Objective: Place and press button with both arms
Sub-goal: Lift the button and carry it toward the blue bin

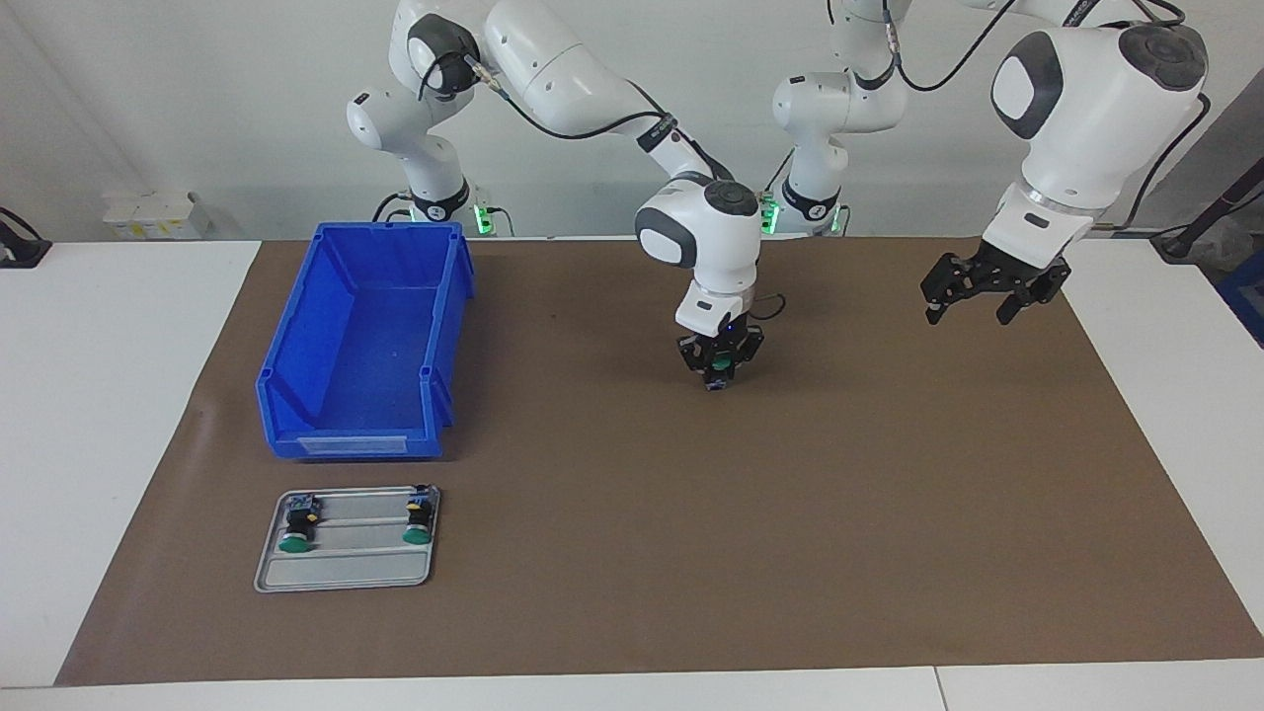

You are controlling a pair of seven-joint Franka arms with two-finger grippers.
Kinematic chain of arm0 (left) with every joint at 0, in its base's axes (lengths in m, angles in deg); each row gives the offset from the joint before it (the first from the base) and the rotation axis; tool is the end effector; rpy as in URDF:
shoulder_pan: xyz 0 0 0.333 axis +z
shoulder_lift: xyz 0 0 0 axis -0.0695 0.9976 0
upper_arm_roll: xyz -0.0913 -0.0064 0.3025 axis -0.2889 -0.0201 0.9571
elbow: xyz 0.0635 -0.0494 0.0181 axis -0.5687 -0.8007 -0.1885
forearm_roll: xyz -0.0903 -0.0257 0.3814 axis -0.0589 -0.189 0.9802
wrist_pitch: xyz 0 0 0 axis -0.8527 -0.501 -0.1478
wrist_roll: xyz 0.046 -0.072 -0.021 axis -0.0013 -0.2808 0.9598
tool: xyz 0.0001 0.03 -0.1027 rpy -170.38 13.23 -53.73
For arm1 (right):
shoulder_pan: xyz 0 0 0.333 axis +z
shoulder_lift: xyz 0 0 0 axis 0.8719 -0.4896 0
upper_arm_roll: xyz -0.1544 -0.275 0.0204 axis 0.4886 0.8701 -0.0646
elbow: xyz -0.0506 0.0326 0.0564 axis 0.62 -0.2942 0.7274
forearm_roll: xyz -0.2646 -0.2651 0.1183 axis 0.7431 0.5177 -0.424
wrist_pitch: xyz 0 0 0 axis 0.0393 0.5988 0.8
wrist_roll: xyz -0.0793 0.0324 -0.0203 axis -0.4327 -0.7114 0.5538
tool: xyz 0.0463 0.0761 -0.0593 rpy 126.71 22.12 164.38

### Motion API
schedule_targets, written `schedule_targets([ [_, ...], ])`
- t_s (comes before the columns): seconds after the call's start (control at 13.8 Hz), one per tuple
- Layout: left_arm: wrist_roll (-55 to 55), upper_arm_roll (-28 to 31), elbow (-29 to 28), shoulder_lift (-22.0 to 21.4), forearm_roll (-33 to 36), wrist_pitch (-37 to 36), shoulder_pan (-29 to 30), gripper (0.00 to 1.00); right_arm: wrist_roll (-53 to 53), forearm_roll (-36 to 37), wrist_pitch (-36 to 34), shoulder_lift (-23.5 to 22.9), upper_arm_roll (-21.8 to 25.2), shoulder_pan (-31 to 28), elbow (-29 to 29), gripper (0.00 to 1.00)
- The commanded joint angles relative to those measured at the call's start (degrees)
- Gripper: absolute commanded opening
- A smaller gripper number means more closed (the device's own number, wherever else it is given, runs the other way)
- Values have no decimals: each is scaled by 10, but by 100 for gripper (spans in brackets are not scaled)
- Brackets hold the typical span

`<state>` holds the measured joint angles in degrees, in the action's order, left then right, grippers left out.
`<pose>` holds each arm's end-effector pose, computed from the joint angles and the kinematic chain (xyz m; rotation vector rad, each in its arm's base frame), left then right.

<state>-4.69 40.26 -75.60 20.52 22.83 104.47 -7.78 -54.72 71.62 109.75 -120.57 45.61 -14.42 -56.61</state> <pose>0.5837 -0.0441 0.5835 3.1170 -0.1367 0.0645 0.4868 0.5231 0.3110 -3.0785 -0.2050 -0.2560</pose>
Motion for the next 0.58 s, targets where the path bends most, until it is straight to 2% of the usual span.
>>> schedule_targets([
  [0.0,1,0,27,-2,10,-31,-2,100,8,21,9,10,-1,-9,-7,0],
  [0.22,3,2,35,-6,11,-56,-15,100,0,20,1,58,1,-48,-23,0],
  [0.51,2,25,46,-17,9,-76,-32,100,-25,13,-1,155,0,-138,-102,0],
])
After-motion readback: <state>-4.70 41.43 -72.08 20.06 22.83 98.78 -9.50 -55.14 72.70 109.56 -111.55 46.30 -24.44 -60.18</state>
